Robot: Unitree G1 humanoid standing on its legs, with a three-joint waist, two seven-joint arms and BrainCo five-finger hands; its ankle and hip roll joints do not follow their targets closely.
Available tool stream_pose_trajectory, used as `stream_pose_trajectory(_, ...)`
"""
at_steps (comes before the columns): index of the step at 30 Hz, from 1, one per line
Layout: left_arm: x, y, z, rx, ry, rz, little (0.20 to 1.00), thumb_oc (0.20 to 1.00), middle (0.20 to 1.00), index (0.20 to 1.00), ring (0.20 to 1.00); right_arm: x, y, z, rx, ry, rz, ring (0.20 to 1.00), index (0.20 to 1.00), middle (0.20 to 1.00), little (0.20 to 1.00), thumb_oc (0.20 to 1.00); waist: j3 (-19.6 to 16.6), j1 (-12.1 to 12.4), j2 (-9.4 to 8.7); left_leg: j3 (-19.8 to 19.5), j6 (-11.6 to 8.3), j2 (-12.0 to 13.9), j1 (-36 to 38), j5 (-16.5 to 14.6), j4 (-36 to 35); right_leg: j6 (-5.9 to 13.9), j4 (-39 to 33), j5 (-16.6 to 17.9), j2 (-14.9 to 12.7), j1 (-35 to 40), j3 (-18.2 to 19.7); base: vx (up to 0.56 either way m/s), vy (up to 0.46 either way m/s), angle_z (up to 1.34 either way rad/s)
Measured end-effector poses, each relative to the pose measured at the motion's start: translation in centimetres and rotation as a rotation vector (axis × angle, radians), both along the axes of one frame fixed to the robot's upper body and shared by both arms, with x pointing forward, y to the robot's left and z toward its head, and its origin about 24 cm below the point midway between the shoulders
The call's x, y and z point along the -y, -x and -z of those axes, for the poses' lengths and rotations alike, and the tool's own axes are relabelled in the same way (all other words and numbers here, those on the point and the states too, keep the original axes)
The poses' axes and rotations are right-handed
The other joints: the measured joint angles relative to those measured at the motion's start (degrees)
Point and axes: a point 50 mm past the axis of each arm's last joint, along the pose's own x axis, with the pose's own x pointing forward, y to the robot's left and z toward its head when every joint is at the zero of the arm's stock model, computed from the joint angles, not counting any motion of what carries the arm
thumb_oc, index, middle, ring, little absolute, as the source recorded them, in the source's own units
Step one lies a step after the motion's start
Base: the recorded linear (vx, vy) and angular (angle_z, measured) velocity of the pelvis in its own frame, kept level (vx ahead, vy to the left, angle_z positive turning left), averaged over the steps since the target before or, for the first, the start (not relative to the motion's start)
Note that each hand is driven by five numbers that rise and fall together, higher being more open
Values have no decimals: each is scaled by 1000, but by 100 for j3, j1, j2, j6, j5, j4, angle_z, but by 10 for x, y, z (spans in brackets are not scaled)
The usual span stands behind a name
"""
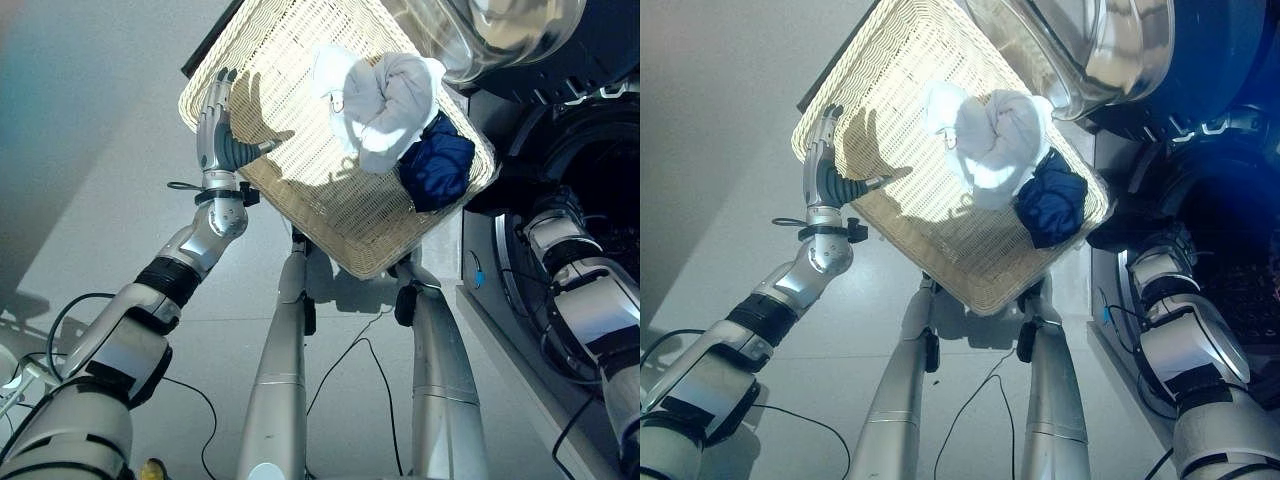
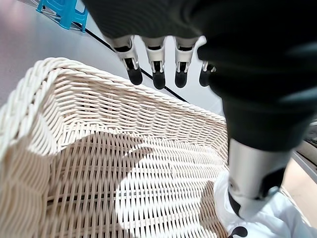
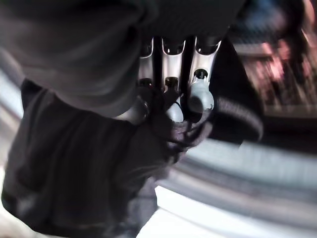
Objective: Put the clothes into the washing machine.
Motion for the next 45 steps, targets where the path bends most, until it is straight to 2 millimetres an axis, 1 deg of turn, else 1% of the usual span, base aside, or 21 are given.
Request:
stream_pose_trajectory(1,-2,0,2,-7,1,-5,1000,1000,1000,1000,1000,5,4,5,95,-140,39,200,200,200,200,200,0,-13,0,1,-1,2,-5,-1,7,-2,-29,1,3,2,2,0,0,0)
stream_pose_trajectory(3,-6,2,5,-14,-2,-13,1000,1000,1000,1000,1000,10,9,10,191,-260,76,200,200,200,200,200,0,-28,0,6,-1,7,-17,-2,23,-5,-55,7,13,6,5,0,-13,-2)
stream_pose_trajectory(6,-18,13,11,0,10,-17,1000,1000,1000,1000,1000,30,28,25,397,-485,198,200,200,200,200,200,7,-28,-14,-5,-17,58,-52,-17,39,-19,-169,57,73,42,-10,4,-45,-5)
stream_pose_trajectory(8,-31,17,21,-26,-6,-57,1000,1000,1000,1000,1000,49,46,34,449,-535,325,200,200,200,200,200,11,-60,-25,-18,-11,112,-47,-69,104,-14,-306,123,137,154,-32,-5,-89,-10)
stream_pose_trajectory(9,-36,20,27,-38,-3,-74,1000,1000,1000,1000,1000,62,56,34,496,-571,399,200,200,200,200,200,16,-83,-42,-18,-6,133,-38,-76,105,-6,-393,173,165,202,-37,-7,-79,-10)
stream_pose_trajectory(10,-38,20,28,-36,-1,-82,1000,1000,1000,1000,1000,69,63,33,525,-584,445,200,200,200,200,200,15,-108,-44,-17,-2,133,-41,-79,107,0,-418,188,164,212,-40,-3,-43,-5)
stream_pose_trajectory(11,-42,22,32,-41,1,-97,1000,1000,1000,1000,1000,81,72,28,580,-587,528,200,200,200,200,200,17,-191,-50,-19,12,126,-54,-77,106,21,-469,214,164,222,-42,-2,-32,-3)
stream_pose_trajectory(13,-41,22,31,-33,-1,-88,1000,1000,1000,1000,1000,80,69,22,634,-626,564,200,200,200,200,200,21,-204,-58,-9,33,128,-67,-65,85,45,-550,266,170,230,-38,1,-38,-5)
stream_pose_trajectory(16,-44,23,23,-10,-34,-93,1000,1000,1000,1000,1000,85,72,16,716,-707,618,200,200,200,200,200,22,-216,-85,-5,68,122,-75,-41,39,66,-692,362,171,257,-34,4,-42,-4)
stream_pose_trajectory(20,-52,25,16,11,-55,-113,1000,1000,1000,1000,1000,89,77,12,768,-725,676,200,200,200,200,200,28,-234,-96,-2,100,104,-81,-30,7,103,-782,422,159,265,-9,2,-15,-2)
stream_pose_trajectory(21,-58,27,14,19,-70,-125,1000,1000,1000,1000,1000,91,79,8,824,-744,722,200,200,200,200,200,33,-266,-104,-7,104,92,-90,-29,-3,123,-816,437,143,267,1,0,0,0)
stream_pose_trajectory(24,-65,29,16,18,-83,-136,1000,1000,1000,1000,1000,97,88,-5,967,-748,871,200,200,200,200,200,43,-294,-122,-12,114,84,-83,-35,-28,154,-900,485,136,275,48,-5,-7,-4)
stream_pose_trajectory(27,-65,28,12,30,-82,-128,1000,1000,1000,1000,1000,97,92,-10,990,-725,973,200,200,200,200,200,44,-318,-122,-16,115,80,-73,-36,-35,166,-945,534,125,281,77,-1,10,-4)
stream_pose_trajectory(32,-64,26,3,50,-72,-110,1000,1000,1000,1000,1000,95,90,-18,978,-642,974,200,200,200,200,200,41,-331,-118,-10,130,35,-71,-24,-32,185,-976,595,124,272,122,4,14,-3)
stream_pose_trajectory(33,-64,25,2,49,-74,-109,1000,1000,1000,1000,1000,95,89,-18,968,-627,967,269,269,269,269,269,40,-331,-116,-11,132,30,-71,-22,-32,186,-976,596,122,272,122,0,0,0)
stream_pose_trajectory(34,-65,24,3,40,-79,-115,1000,1000,1000,1000,1000,94,88,-17,946,-608,962,548,548,548,548,548,40,-337,-116,-11,136,31,-69,-20,-33,187,-974,597,124,273,122,0,0,0)
stream_pose_trajectory(35,-66,23,4,31,-83,-118,1000,1000,1000,1000,1000,94,87,-16,917,-575,942,846,846,846,846,846,40,-341,-115,-11,140,30,-69,-16,-33,187,-970,597,124,273,120,0,0,0)
stream_pose_trajectory(36,-64,22,4,27,-92,-114,1000,1000,1000,1000,1000,93,85,-16,886,-533,909,1000,1000,1000,1000,1000,40,-351,-115,-11,143,25,-70,-13,-33,187,-967,598,123,272,119,0,0,0)
stream_pose_trajectory(41,-58,20,7,-3,-128,-87,1000,1000,1000,1000,1000,90,81,-19,826,-421,840,1000,1000,1000,1000,1000,38,-377,-112,-1,146,21,-73,-10,-34,192,-958,597,118,261,119,0,0,0)
stream_pose_trajectory(44,-54,18,4,-6,-140,-71,1000,1000,1000,1000,1000,83,71,-32,777,-275,729,1000,1000,1000,1000,1000,36,-463,-109,-4,140,5,-94,-17,-55,225,-936,574,103,229,117,-1,12,1)
stream_pose_trajectory(45,-53,17,3,-6,-144,-66,1000,1000,1000,1000,1000,81,69,-36,785,-258,712,1000,1000,1000,1000,1000,36,-494,-109,-1,144,-2,-98,-13,-68,232,-933,569,95,215,118,0,37,2)
